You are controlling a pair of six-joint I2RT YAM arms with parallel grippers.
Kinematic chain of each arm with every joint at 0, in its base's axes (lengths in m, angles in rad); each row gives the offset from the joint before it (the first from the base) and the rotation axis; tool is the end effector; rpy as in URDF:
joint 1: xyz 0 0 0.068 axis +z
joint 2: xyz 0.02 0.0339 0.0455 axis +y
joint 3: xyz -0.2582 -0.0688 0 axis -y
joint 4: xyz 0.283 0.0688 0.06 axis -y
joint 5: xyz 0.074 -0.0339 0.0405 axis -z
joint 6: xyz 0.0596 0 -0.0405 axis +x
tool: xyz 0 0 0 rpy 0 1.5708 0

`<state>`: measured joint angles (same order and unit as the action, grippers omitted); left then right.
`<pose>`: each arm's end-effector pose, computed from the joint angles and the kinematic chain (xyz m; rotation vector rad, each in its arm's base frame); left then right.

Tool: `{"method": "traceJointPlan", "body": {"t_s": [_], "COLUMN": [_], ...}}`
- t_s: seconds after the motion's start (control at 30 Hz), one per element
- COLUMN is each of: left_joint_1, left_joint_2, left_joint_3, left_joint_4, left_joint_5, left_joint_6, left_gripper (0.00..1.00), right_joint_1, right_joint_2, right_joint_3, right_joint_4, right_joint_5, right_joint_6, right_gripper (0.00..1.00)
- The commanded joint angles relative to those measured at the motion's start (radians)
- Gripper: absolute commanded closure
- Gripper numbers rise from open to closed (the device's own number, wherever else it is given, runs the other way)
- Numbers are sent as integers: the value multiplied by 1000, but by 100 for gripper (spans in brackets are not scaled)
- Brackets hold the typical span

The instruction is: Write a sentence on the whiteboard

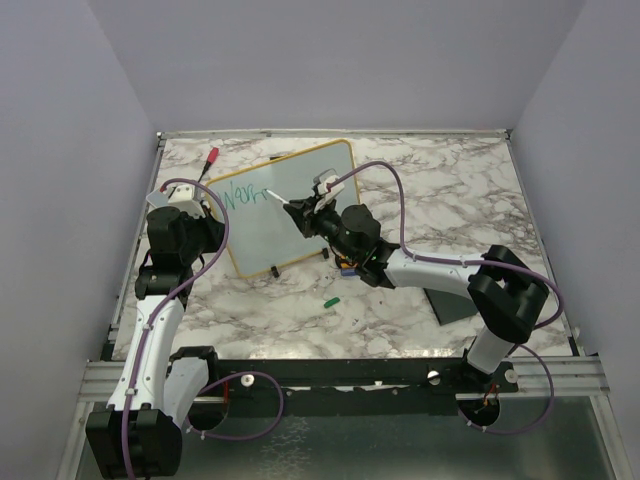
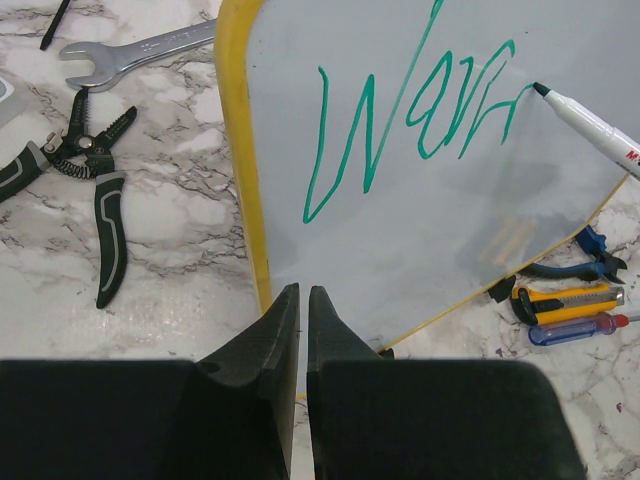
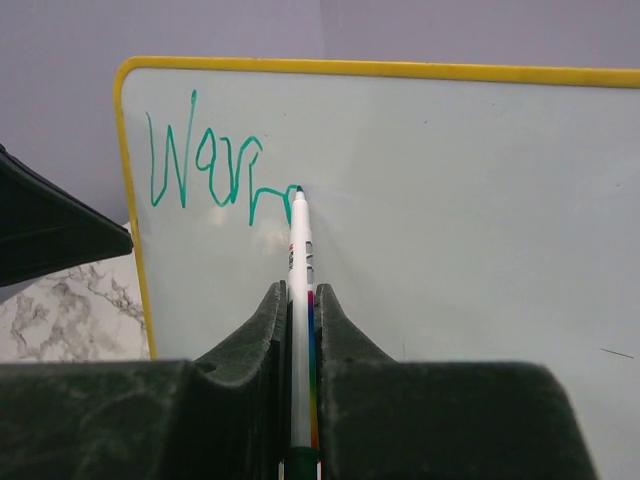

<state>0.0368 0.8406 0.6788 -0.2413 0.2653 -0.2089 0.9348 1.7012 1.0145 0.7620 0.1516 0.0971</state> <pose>0.2581 -0.0061 0.2679 -0.0691 1.9766 -0.3738 0.2704 0.3510 0.2465 -0.5089 1.4520 0.7145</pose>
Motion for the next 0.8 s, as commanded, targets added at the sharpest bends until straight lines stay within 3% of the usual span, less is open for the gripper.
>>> {"method": "traceJointPlan", "body": {"t_s": [0.0, 0.77], "left_joint_1": [-3, -3], "left_joint_2": [-14, -14], "left_joint_3": [4, 4], "left_joint_4": [4, 4], "left_joint_5": [22, 16], "left_joint_6": [-4, -6], "left_gripper": [92, 92], "right_joint_1": [-2, -2], "right_joint_2": [-18, -40], "right_joint_3": [15, -77], "right_joint_4": [3, -16], "right_joint_5": [85, 68], "right_joint_6": [-25, 2], "right_gripper": [99, 99]}}
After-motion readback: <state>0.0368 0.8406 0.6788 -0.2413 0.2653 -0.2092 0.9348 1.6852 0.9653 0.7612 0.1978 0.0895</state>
